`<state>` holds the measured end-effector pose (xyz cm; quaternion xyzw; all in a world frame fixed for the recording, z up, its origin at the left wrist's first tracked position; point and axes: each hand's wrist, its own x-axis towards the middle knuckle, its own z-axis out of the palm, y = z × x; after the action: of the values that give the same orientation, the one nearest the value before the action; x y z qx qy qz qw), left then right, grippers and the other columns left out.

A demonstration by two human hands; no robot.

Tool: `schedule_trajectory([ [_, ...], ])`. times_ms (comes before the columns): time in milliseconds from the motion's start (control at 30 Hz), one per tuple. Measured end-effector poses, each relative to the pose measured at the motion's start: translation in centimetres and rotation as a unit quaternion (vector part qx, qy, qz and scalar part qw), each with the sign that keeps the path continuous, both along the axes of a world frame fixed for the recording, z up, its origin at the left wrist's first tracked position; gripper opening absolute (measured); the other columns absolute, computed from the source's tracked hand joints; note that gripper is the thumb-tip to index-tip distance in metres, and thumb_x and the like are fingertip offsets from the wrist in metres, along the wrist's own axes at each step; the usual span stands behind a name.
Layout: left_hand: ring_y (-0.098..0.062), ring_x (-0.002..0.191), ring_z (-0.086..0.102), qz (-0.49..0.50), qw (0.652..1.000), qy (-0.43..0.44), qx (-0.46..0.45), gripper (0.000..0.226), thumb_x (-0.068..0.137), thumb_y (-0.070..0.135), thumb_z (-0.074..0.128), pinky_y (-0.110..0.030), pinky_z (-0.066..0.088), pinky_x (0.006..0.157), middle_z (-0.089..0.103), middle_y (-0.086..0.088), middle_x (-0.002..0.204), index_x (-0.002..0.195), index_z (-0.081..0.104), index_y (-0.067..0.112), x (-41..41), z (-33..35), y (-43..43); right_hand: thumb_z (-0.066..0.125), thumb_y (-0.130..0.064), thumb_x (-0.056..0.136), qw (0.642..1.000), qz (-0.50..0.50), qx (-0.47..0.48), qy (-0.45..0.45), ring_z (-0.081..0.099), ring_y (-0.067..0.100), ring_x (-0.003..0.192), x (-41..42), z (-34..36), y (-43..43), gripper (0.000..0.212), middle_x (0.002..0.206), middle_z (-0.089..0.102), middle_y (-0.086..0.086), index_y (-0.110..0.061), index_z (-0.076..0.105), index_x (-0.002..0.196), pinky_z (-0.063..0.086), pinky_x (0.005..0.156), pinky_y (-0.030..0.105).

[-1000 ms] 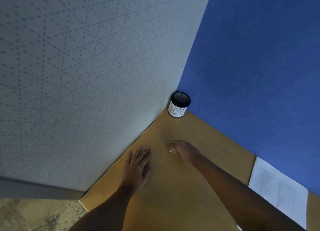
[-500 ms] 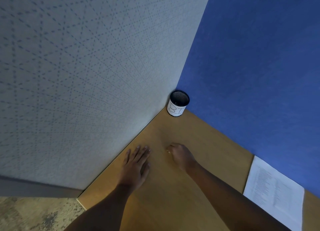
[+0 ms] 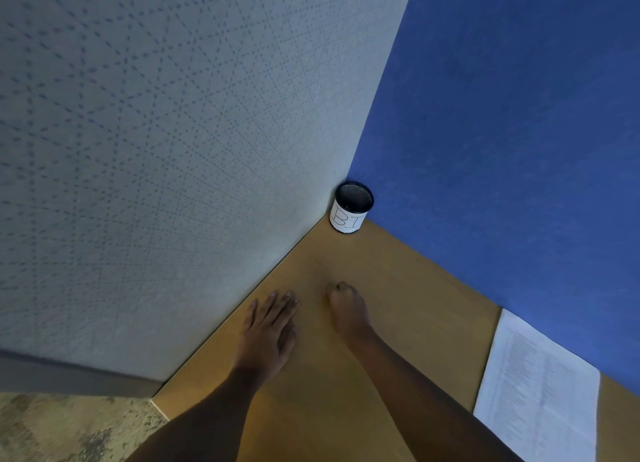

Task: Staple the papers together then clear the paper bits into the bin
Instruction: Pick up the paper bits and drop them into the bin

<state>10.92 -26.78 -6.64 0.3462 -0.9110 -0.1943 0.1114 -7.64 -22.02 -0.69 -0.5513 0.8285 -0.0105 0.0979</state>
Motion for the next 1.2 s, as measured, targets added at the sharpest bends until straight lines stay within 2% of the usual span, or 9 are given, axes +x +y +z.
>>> schedule_trajectory([
  [167, -0.011, 0.147, 0.010, 0.000, 1.000, -0.010, -0.001, 0.051, 0.097, 0.042, 0.034, -0.042, 0.007, 0.118, 0.025, 0.013, 0.154, 0.147, 0.030, 0.031, 0.1, 0.0, 0.0, 0.052, 0.001, 0.074, 0.964, -0.174, -0.085, -0.180, 0.062, 0.025, 0.073, -1.5, 0.4, -0.6, 0.014, 0.078, 0.065, 0.009, -0.008, 0.062, 0.071, 0.042, 0.057, 0.027],
  [333, -0.011, 0.147, 0.010, 0.002, 1.000, -0.011, -0.002, 0.051, 0.097, 0.043, 0.033, -0.041, 0.006, 0.118, 0.024, 0.013, 0.154, 0.147, 0.031, 0.031, 0.0, 0.2, 0.1, 0.073, -0.004, 0.065, 0.805, -0.387, -0.158, -0.422, 0.066, 0.015, 0.059, -4.5, 2.4, -1.2, 0.005, 0.062, 0.067, 0.002, -0.008, 0.072, 0.067, 0.056, 0.064, 0.025],
  [467, -0.011, 0.147, 0.008, 0.001, 1.000, -0.017, -0.001, 0.051, 0.098, 0.043, 0.031, -0.043, 0.008, 0.118, 0.024, 0.013, 0.155, 0.147, 0.029, 0.031, 0.0, 0.0, 0.0, 0.066, -0.009, 0.066, 0.747, -0.425, -0.119, -0.497, 0.044, 0.007, 0.047, -7.1, 4.7, -2.6, 0.015, 0.052, 0.051, 0.001, -0.011, 0.055, 0.056, 0.042, 0.057, 0.018],
  [600, -0.011, 0.147, 0.009, 0.003, 1.000, -0.013, 0.003, 0.051, 0.097, 0.042, 0.032, -0.043, 0.010, 0.117, 0.026, 0.013, 0.154, 0.146, 0.032, 0.031, 0.0, 0.0, 0.0, 0.073, -0.013, 0.069, 0.693, -0.432, -0.165, -0.553, 0.056, 0.009, 0.063, -9.6, 7.0, -5.1, 0.008, 0.067, 0.063, 0.005, -0.009, 0.067, 0.066, 0.047, 0.071, 0.022],
  [767, -0.010, 0.147, 0.010, 0.004, 1.000, -0.004, 0.004, 0.050, 0.097, 0.042, 0.034, -0.043, 0.009, 0.118, 0.027, 0.013, 0.154, 0.146, 0.033, 0.031, -0.1, 0.0, 0.1, 0.072, -0.015, 0.054, 0.710, -0.409, -0.201, -0.538, 0.054, 0.011, 0.071, -12.2, 9.4, -9.1, 0.012, 0.067, 0.059, 0.007, -0.004, 0.068, 0.059, 0.049, 0.074, 0.024],
  [833, -0.011, 0.147, 0.010, 0.003, 1.000, -0.003, 0.006, 0.050, 0.097, 0.041, 0.035, -0.043, 0.009, 0.118, 0.027, 0.013, 0.154, 0.146, 0.032, 0.031, 0.0, 0.0, 0.0, 0.069, -0.008, 0.057, 0.717, -0.413, -0.219, -0.517, 0.057, 0.009, 0.087, -13.0, 9.9, -10.7, 0.032, 0.074, 0.056, 0.008, 0.011, 0.070, 0.083, 0.050, 0.095, 0.035],
  [900, -0.011, 0.147, 0.010, 0.002, 1.000, -0.005, 0.008, 0.050, 0.098, 0.041, 0.035, -0.045, 0.011, 0.117, 0.026, 0.013, 0.155, 0.146, 0.031, 0.031, 0.0, -0.1, 0.0, 0.070, 0.000, 0.063, 0.728, -0.408, -0.231, -0.500, 0.061, 0.013, 0.095, -13.6, 10.2, -12.2, 0.029, 0.076, 0.057, 0.006, 0.005, 0.071, 0.091, 0.050, 0.097, 0.045],
  [1033, -0.011, 0.147, 0.010, 0.002, 1.000, 0.002, 0.016, 0.050, 0.098, 0.042, 0.034, -0.047, 0.013, 0.116, 0.027, 0.013, 0.155, 0.147, 0.031, 0.031, 0.0, -0.1, 0.1, 0.066, 0.005, 0.074, 0.803, -0.383, -0.232, -0.393, 0.067, 0.023, 0.091, -13.3, 10.9, -13.8, 0.023, 0.083, 0.070, 0.004, -0.016, 0.076, 0.069, 0.056, 0.088, 0.037],
  [1200, -0.010, 0.147, 0.008, 0.004, 1.000, 0.002, 0.015, 0.050, 0.098, 0.043, 0.034, -0.045, 0.011, 0.117, 0.024, 0.014, 0.155, 0.147, 0.030, 0.032, 0.1, 0.0, 0.0, 0.058, -0.002, 0.082, 0.876, -0.325, -0.228, -0.274, 0.065, 0.028, 0.094, -12.6, 11.0, -14.3, 0.022, 0.105, 0.070, 0.012, -0.008, 0.075, 0.094, 0.055, 0.082, 0.035],
])
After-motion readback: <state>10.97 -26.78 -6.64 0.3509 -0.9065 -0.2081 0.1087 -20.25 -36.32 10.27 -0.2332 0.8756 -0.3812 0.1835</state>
